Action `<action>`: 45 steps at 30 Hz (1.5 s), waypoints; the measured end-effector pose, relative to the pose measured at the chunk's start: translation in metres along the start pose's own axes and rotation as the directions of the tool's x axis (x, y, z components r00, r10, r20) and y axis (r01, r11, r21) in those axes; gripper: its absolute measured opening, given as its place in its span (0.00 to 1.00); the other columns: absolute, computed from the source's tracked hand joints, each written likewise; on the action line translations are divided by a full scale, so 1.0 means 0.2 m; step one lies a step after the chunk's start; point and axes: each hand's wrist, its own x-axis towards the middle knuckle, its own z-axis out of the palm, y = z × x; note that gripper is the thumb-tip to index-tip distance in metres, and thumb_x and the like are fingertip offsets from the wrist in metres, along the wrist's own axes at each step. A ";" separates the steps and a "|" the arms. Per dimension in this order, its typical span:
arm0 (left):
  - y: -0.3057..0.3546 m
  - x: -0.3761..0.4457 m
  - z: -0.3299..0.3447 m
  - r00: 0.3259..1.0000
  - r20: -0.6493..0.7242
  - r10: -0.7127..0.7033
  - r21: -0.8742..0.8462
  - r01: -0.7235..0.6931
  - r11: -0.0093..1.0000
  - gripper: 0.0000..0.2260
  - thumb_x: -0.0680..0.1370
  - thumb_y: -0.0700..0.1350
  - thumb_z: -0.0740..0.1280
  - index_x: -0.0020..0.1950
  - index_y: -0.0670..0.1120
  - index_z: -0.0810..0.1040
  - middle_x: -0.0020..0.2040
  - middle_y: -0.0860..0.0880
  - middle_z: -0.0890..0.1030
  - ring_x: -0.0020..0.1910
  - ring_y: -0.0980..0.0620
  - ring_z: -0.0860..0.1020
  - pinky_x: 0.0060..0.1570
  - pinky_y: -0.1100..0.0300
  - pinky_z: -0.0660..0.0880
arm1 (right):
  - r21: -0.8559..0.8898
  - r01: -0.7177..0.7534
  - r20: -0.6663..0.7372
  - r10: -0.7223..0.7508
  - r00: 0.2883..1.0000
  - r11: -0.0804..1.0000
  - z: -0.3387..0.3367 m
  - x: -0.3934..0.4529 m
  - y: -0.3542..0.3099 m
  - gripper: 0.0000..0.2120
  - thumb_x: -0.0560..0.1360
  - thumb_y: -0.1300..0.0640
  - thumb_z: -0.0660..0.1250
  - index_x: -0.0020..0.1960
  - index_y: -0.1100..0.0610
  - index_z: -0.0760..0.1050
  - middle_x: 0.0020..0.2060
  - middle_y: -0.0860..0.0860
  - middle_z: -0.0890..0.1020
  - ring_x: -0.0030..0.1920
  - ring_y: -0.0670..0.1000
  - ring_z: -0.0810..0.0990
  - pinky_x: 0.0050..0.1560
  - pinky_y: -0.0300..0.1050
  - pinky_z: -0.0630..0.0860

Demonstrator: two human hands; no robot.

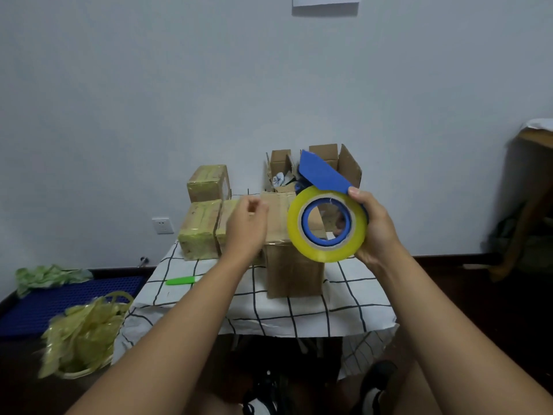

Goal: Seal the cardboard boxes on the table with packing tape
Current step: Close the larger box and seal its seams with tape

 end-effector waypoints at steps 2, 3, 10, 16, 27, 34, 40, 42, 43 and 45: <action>-0.08 0.00 0.07 0.979 0.165 0.116 0.368 -0.170 0.914 0.13 0.81 0.52 0.61 0.63 0.51 0.75 0.64 0.48 0.75 0.67 0.46 0.70 0.64 0.48 0.70 | -0.004 0.028 -0.060 -0.028 0.998 1.000 -0.01 0.00 -0.04 0.26 0.71 0.49 0.73 0.63 0.64 0.77 0.51 0.59 0.83 0.48 0.56 0.83 0.51 0.52 0.81; -0.10 0.00 0.11 0.955 0.272 0.121 0.518 -0.252 0.817 0.17 0.80 0.54 0.60 0.69 0.53 0.71 0.70 0.48 0.70 0.72 0.45 0.64 0.69 0.46 0.64 | -0.002 0.030 -0.097 -0.030 0.995 1.000 -0.01 -0.01 -0.06 0.33 0.68 0.46 0.76 0.65 0.65 0.76 0.55 0.62 0.81 0.52 0.59 0.81 0.57 0.56 0.79; -0.14 0.00 0.22 0.847 0.520 0.109 0.729 -0.507 0.460 0.20 0.81 0.60 0.59 0.72 0.58 0.68 0.72 0.49 0.69 0.69 0.45 0.66 0.67 0.50 0.62 | 0.095 0.093 -0.145 -0.078 0.986 0.991 -0.05 -0.05 -0.15 0.12 0.83 0.56 0.56 0.47 0.58 0.76 0.30 0.49 0.82 0.30 0.45 0.80 0.29 0.38 0.77; -0.15 0.03 0.02 0.732 0.676 0.083 0.524 -0.558 0.644 0.19 0.82 0.54 0.60 0.73 0.58 0.70 0.76 0.53 0.66 0.73 0.49 0.65 0.71 0.50 0.64 | 0.166 0.151 -0.170 -0.122 0.978 0.975 -0.05 -0.07 -0.20 0.14 0.84 0.57 0.53 0.45 0.57 0.74 0.27 0.48 0.79 0.26 0.44 0.78 0.25 0.36 0.74; -0.05 -0.08 0.28 0.826 0.556 -0.096 0.738 -0.437 0.515 0.22 0.79 0.58 0.58 0.71 0.51 0.66 0.75 0.46 0.63 0.77 0.39 0.55 0.73 0.37 0.51 | 0.205 0.164 -0.189 -0.125 0.974 0.965 -0.02 -0.10 -0.19 0.14 0.84 0.56 0.54 0.46 0.57 0.76 0.28 0.49 0.80 0.27 0.44 0.78 0.26 0.36 0.74; 0.03 0.01 0.03 0.749 0.658 -0.083 0.707 -0.575 0.412 0.30 0.75 0.37 0.64 0.74 0.61 0.65 0.80 0.50 0.54 0.77 0.45 0.54 0.75 0.45 0.55 | 0.228 0.183 -0.175 -0.144 0.974 0.956 -0.06 -0.09 -0.26 0.13 0.84 0.55 0.54 0.49 0.57 0.75 0.29 0.48 0.80 0.29 0.44 0.78 0.27 0.36 0.75; -0.04 -0.11 0.30 0.706 0.705 0.066 0.596 -0.640 0.485 0.31 0.77 0.58 0.65 0.77 0.62 0.57 0.78 0.50 0.58 0.75 0.45 0.58 0.72 0.45 0.57 | 0.220 0.171 -0.181 -0.132 0.974 0.960 -0.04 -0.10 -0.25 0.13 0.83 0.55 0.55 0.50 0.58 0.76 0.30 0.48 0.80 0.28 0.44 0.78 0.27 0.36 0.75; -0.08 -0.10 0.35 0.698 0.702 0.141 0.593 -0.682 0.428 0.28 0.78 0.52 0.65 0.76 0.60 0.60 0.76 0.50 0.62 0.73 0.44 0.61 0.70 0.46 0.58 | 0.219 0.165 -0.178 -0.127 0.976 0.962 -0.03 -0.11 -0.25 0.13 0.84 0.56 0.54 0.48 0.57 0.75 0.28 0.48 0.80 0.27 0.44 0.78 0.26 0.36 0.74; -0.11 -0.09 0.34 0.685 0.708 0.173 0.578 -0.703 0.415 0.28 0.78 0.49 0.66 0.76 0.60 0.60 0.76 0.50 0.62 0.73 0.43 0.60 0.71 0.46 0.58 | 0.224 0.158 -0.175 -0.120 0.977 0.962 -0.03 -0.11 -0.25 0.13 0.84 0.56 0.54 0.47 0.57 0.75 0.27 0.48 0.79 0.26 0.44 0.78 0.25 0.36 0.74; -0.16 -0.06 0.28 0.642 0.743 0.186 0.544 -0.743 0.391 0.28 0.79 0.45 0.65 0.76 0.60 0.58 0.79 0.52 0.56 0.78 0.44 0.54 0.75 0.43 0.51 | 0.235 0.139 -0.158 -0.103 0.982 0.962 -0.03 -0.12 -0.26 0.14 0.84 0.56 0.53 0.46 0.57 0.74 0.26 0.48 0.79 0.25 0.44 0.77 0.24 0.36 0.73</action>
